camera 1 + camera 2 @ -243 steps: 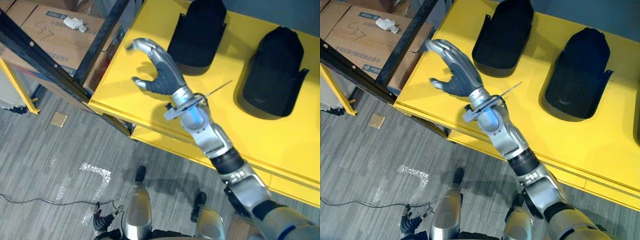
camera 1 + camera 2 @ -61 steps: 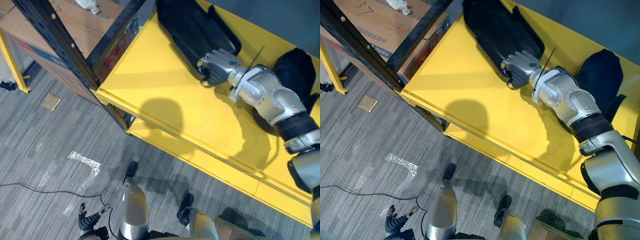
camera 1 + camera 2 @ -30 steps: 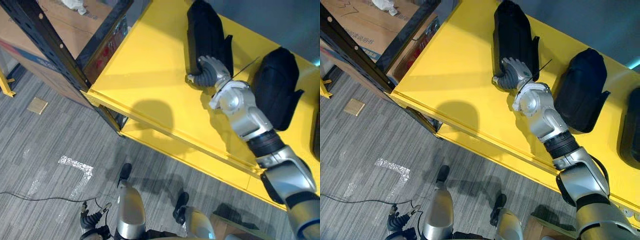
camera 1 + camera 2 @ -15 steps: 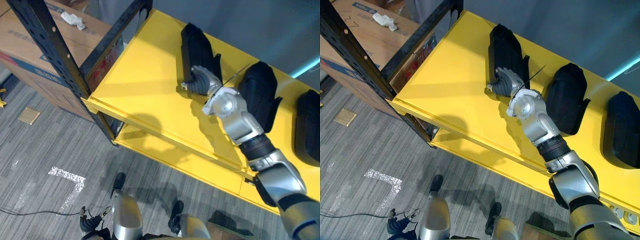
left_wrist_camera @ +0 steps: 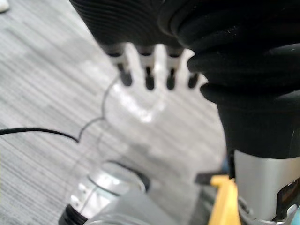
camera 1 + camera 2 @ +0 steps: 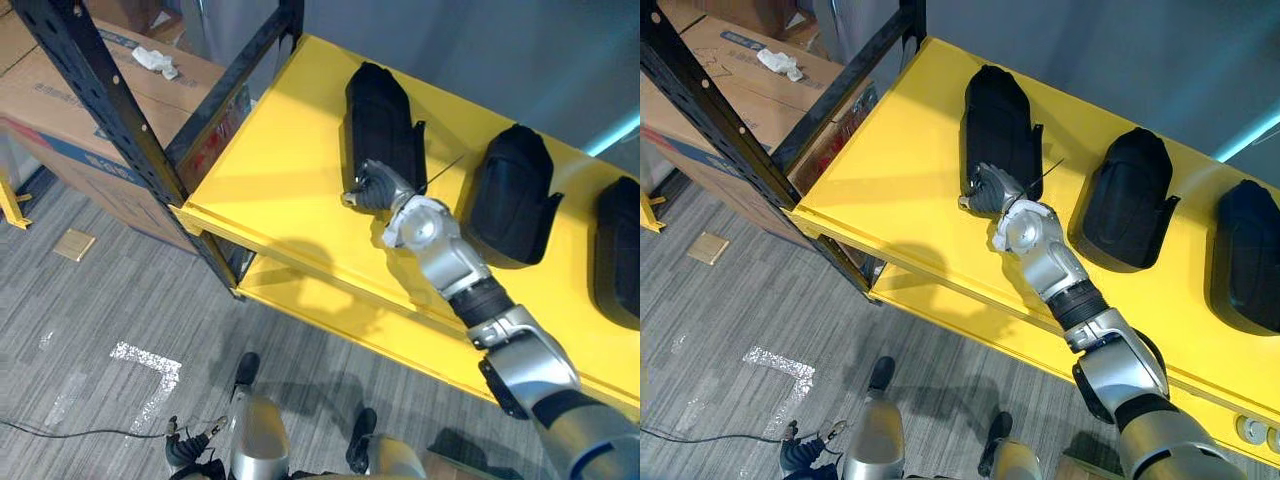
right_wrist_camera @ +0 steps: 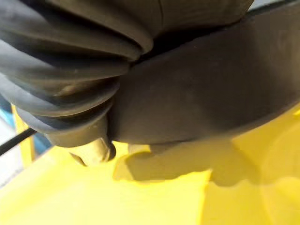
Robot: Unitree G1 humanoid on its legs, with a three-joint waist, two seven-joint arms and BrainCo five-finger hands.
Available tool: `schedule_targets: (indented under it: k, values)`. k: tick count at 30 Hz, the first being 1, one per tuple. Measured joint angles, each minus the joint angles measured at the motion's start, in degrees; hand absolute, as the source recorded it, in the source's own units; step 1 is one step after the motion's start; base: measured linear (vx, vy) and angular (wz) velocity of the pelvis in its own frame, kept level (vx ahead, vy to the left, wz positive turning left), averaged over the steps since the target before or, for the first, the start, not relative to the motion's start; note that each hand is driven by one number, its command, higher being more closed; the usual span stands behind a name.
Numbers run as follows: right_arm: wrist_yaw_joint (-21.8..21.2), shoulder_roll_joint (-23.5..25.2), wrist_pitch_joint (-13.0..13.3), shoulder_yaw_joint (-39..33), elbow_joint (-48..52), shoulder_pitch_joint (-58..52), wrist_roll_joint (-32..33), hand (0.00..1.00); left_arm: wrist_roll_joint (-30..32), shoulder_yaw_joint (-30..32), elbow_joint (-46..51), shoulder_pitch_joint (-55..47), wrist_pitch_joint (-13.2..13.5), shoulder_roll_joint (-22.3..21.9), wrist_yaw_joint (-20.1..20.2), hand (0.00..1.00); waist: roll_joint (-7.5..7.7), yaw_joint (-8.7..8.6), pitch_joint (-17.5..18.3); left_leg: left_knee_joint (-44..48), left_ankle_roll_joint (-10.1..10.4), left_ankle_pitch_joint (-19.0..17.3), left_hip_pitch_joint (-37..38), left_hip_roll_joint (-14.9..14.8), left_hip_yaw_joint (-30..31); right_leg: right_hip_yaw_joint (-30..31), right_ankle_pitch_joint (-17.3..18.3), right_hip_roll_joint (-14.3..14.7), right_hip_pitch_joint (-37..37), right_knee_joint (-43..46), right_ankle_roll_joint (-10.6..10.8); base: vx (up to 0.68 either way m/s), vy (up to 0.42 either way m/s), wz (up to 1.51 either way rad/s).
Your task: Walk over and take plastic housings, then place them on the shelf
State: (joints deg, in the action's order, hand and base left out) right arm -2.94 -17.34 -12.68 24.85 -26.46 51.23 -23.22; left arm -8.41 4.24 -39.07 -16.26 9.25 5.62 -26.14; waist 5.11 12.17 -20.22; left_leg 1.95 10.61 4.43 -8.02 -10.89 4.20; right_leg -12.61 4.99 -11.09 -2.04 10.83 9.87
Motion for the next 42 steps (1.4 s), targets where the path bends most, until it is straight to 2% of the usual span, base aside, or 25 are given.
schedule_targets:
  k: [3,6,10,15,19,23,27,33,40,42]
  values:
    - [6.85,1.22,1.83,0.57,-1.86,0.00,2.29,0.00,-0.01,-0.02,-0.34,0.00,0.02,-0.36,0.00,0.00,-0.53,-0.05,0.22,0.08,-0.29,-0.17,0.00,0.00,0.02,0.00,0.17,-0.04,-0.14,0.43,-0.09,0.00,0.000,0.00]
    - [13.11,2.39,4.96,0.50,-2.60,-0.70,4.90,0.00,-0.01,-0.02,-0.41,0.00,0.16,-0.35,0.00,0.00,-0.55,-0.08,0.21,0.08,-0.29,-0.17,-0.02,0.00,0.01,0.03,0.21,-0.08,-0.24,0.57,-0.11,0.00,0.000,0.00]
    - [19.20,3.85,8.35,-2.50,-0.48,-1.03,9.28,0.00,-0.01,-0.02,-0.48,0.00,0.39,-0.43,0.00,0.00,-0.68,-0.13,0.13,0.06,-0.22,-0.12,-0.04,0.00,-0.04,0.12,0.18,-0.08,-0.35,0.59,-0.08,0.00,0.000,0.00]
    - [20.97,3.83,10.76,-8.33,7.51,-1.02,15.64,0.00,0.05,0.08,-1.00,0.00,0.62,-0.48,-0.02,0.00,-0.69,-0.68,0.12,0.05,0.02,0.02,0.39,-0.01,-0.22,0.34,0.14,-0.08,-0.08,0.50,-0.04,0.00,0.000,-0.02]
    - [21.56,3.85,12.33,-9.95,12.81,-1.13,18.18,0.00,0.64,0.13,-2.01,0.00,0.62,-0.55,-0.10,0.00,-0.68,-1.53,0.13,-0.24,0.03,0.02,1.44,-0.08,-0.93,1.14,0.04,-0.07,0.33,0.47,0.05,-0.01,0.003,-0.08]
    - [21.60,3.94,11.27,-10.49,14.19,-1.80,18.61,0.00,2.24,0.12,-2.71,-0.01,0.57,-0.58,-0.15,0.00,-0.68,-2.09,0.13,-0.62,0.03,0.02,2.84,-0.13,-1.59,1.72,-0.07,-0.04,1.29,-0.01,0.18,-0.02,0.007,-0.08]
    - [21.88,3.94,7.63,-13.98,14.74,-4.16,22.50,0.00,2.27,0.11,-2.90,-0.02,0.57,-0.56,-0.53,0.00,-0.69,-2.21,0.14,-1.38,-0.01,0.14,2.89,-0.16,-1.63,1.74,-0.24,0.01,1.17,-0.82,0.21,-0.02,0.002,0.00]
    - [21.88,3.95,3.66,-15.18,13.28,-7.90,22.50,0.00,2.30,0.10,-4.08,-0.02,0.66,-0.56,-1.12,0.00,-0.68,-2.88,0.14,-1.46,0.33,0.40,2.92,-0.22,-1.84,1.76,-1.44,0.23,1.94,-2.27,0.28,0.02,0.002,-0.01]
    - [21.12,3.87,2.61,-19.25,11.47,-10.56,22.49,0.00,2.29,0.13,-4.84,-0.02,0.75,-0.53,-1.58,0.00,-0.72,-3.82,0.11,-1.51,0.33,0.38,3.03,-0.24,-2.22,2.03,-1.55,0.24,1.86,-2.47,0.25,0.00,0.001,-0.01]
    - [19.43,3.88,1.77,-19.17,11.53,-10.76,22.93,0.00,2.20,0.19,-4.84,-0.02,0.77,-0.53,-1.77,0.00,-0.73,-3.84,0.11,-1.51,0.30,0.36,3.04,-0.31,-2.99,2.72,-1.74,0.24,1.28,-2.42,0.21,-0.02,0.013,-0.13]
